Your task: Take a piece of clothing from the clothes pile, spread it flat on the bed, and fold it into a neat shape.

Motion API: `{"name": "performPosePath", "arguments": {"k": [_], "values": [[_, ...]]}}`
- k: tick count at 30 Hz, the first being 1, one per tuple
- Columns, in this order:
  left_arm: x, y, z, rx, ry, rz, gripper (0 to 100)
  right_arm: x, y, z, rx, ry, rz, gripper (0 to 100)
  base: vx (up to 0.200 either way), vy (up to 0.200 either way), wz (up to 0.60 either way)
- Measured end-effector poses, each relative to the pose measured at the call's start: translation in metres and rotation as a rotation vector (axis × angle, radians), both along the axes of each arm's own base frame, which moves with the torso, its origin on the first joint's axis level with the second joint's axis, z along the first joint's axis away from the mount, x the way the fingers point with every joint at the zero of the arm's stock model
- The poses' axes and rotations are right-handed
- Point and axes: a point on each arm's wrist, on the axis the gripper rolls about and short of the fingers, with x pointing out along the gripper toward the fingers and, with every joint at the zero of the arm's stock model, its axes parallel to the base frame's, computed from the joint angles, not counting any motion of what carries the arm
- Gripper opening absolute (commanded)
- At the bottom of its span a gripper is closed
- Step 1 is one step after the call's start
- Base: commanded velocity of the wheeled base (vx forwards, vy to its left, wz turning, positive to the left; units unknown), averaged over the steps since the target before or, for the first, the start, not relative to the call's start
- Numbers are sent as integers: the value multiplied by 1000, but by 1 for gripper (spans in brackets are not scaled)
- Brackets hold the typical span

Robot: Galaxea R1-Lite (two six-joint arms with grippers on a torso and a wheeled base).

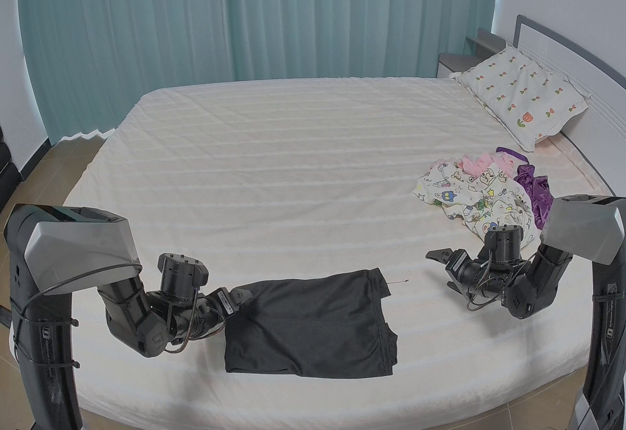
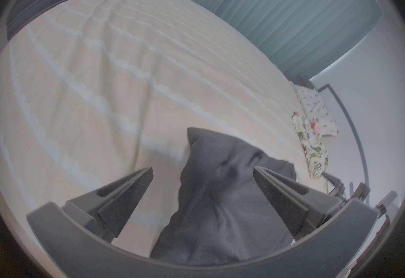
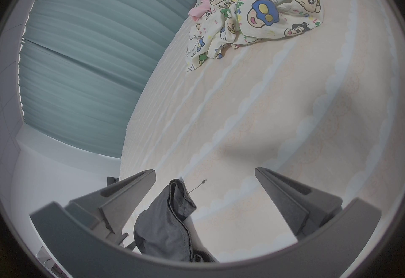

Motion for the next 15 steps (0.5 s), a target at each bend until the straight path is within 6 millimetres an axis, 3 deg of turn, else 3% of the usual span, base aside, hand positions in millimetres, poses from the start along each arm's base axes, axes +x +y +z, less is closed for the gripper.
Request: {"name": "performPosePath", "arguments": {"k": [7, 15], "values": [[16, 0, 14, -39, -88, 16, 100, -2, 5, 0, -2, 2, 16, 100, 0, 0, 0], [30, -3, -6, 66, -140, -61, 100, -2, 7, 0, -2, 3, 21, 100, 0, 0, 0]]}}
